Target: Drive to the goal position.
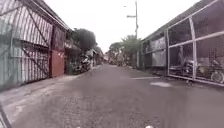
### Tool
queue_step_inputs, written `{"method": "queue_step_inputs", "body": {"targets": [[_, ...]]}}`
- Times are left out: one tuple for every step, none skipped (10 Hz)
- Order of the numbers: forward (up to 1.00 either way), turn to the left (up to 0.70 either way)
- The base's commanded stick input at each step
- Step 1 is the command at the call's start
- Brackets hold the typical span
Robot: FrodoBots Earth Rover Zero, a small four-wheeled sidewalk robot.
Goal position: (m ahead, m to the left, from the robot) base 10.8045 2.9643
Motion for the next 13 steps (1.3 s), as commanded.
{"method": "queue_step_inputs", "body": {"targets": [[1.0, 0.0], [1.0, 0.0], [1.0, 0.0], [1.0, 0.0], [1.0, 0.0], [1.0, 0.0], [1.0, 0.0], [1.0, 0.0], [1.0, 0.0], [1.0, 0.0], [1.0, 0.0], [1.0, 0.0], [1.0, 0.0]]}}
